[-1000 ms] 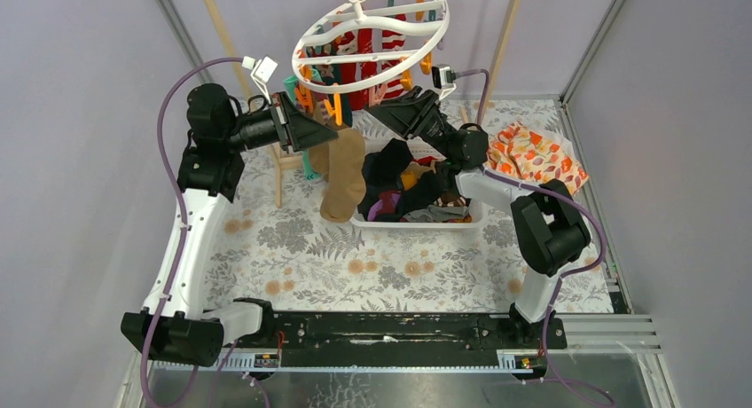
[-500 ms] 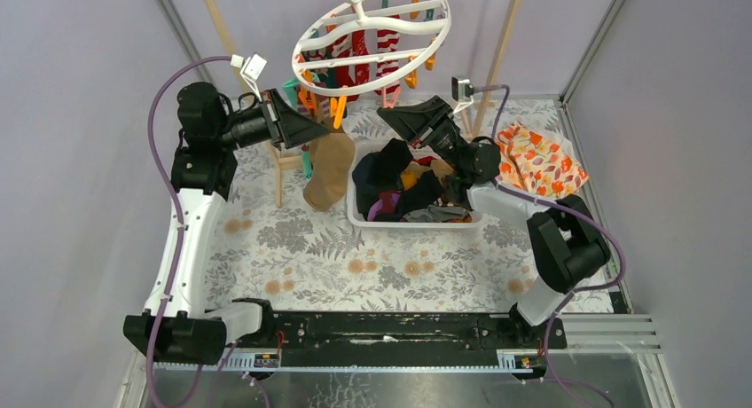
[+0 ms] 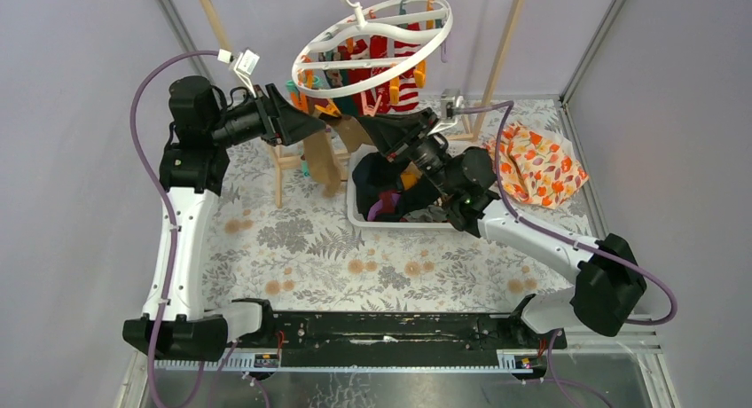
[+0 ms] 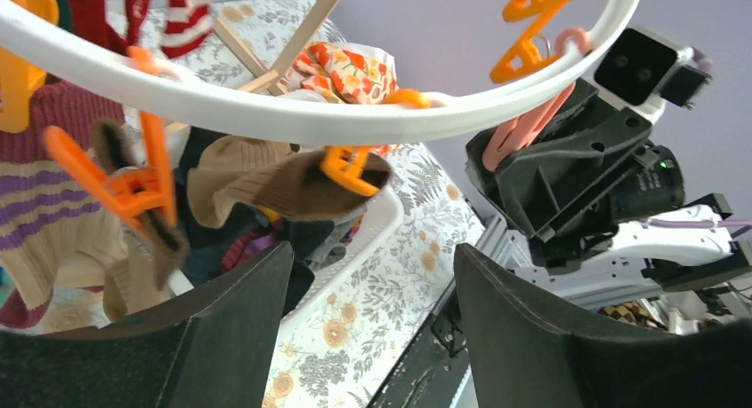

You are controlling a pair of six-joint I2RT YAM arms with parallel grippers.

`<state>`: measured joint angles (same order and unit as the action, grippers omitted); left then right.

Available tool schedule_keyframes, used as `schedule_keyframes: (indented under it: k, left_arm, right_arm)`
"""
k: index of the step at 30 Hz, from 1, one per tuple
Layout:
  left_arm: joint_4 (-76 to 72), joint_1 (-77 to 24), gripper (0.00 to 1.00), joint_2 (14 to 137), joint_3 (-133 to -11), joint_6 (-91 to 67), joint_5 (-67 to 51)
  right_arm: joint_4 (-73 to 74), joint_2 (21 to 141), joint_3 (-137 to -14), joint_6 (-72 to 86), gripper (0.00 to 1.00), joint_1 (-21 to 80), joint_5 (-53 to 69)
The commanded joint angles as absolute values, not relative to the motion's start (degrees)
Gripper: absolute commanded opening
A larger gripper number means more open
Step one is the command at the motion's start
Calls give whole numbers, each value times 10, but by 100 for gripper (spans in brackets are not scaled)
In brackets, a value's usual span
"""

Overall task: Clip the socks to the hanger
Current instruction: Open the clamp at the hanger.

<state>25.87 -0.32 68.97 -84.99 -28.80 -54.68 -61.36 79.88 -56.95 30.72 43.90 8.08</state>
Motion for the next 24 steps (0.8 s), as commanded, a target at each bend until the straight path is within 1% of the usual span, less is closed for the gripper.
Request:
schedule_keyframes:
  k: [1,5,9,16,24]
  left_arm:
    - [302,-1,75,669,-894,-226,-519]
    - [307,-4,75,666,-909,-204,-512]
    - [334,-43,75,691,-961,-176,-472]
    - [355,-126,76,748,-1023,-155,-405]
    - [372,-177,74,786,-1050,-140,-340]
  right_arm:
    - [-521,784,-625,135,0,496,-21]
    - [-484,798,-652,82,0,530,-88]
    - [-470,815,-672,35,0,558,-125]
    - [-453,839,-704,-20,0,588,-157]
    - [-448,842,-709,-40,0,599,-175]
